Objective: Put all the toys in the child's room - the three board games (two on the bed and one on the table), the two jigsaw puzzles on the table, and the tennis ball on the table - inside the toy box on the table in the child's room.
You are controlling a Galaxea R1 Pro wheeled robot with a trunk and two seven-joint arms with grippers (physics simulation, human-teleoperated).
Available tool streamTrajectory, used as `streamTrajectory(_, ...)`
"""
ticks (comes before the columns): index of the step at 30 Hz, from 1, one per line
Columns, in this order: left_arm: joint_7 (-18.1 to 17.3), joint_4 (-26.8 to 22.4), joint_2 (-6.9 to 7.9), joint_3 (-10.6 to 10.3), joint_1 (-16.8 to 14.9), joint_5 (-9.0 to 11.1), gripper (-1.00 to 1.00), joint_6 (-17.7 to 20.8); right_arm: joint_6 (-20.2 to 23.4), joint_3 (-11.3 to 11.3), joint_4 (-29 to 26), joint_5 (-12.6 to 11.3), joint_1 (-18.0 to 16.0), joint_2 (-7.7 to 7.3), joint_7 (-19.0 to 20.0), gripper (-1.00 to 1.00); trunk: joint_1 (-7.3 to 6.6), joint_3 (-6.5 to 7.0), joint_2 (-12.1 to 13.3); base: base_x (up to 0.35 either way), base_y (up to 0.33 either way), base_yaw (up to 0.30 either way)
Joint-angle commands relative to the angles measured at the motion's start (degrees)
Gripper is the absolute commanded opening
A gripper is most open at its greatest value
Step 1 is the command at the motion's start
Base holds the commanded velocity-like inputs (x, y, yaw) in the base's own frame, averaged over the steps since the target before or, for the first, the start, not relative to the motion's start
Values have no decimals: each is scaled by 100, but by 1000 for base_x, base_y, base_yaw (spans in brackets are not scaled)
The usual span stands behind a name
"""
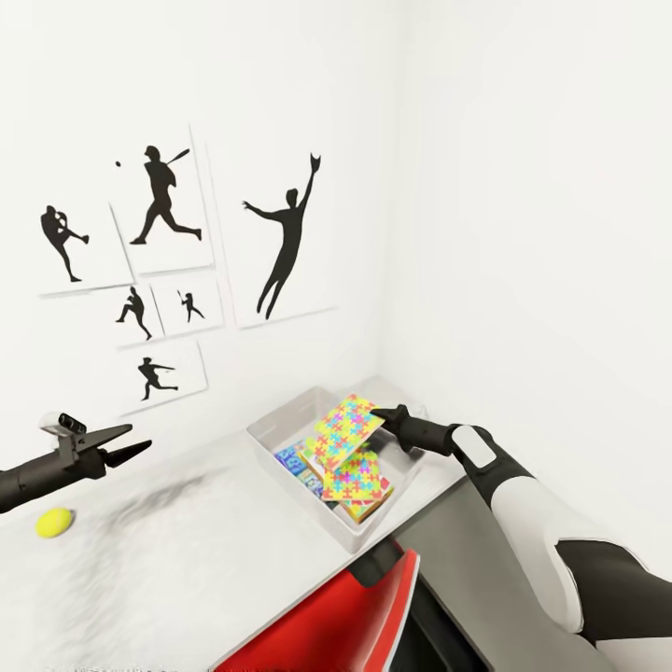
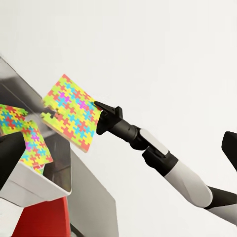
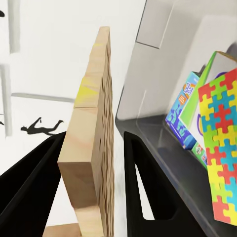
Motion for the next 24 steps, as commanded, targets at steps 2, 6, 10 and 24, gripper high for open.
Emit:
streamTrajectory(2, -23, -23, 1, -3, -4, 0, 100, 60, 26, -5, -6, 1, -7, -1, 30, -100, 4, -33, -14, 0, 0, 69)
streamTrajectory(6, -23, -35, 1, -2, -7, 2, 100, 60, 27, -8, -11, 1, -6, -1, 38, -100, 4, -70, -14, 0, 0, 70)
streamTrajectory(10, -23, -38, 1, 3, -8, 5, 100, 61, 31, -10, -15, 1, -10, -7, 41, -100, 4, -107, -14, 0, 0, 71)
streamTrajectory(24, -23, -39, 3, 34, -5, 5, 100, 67, 22, -10, -14, 1, -9, -10, 39, -100, 4, -238, -14, 0, 0, 50)
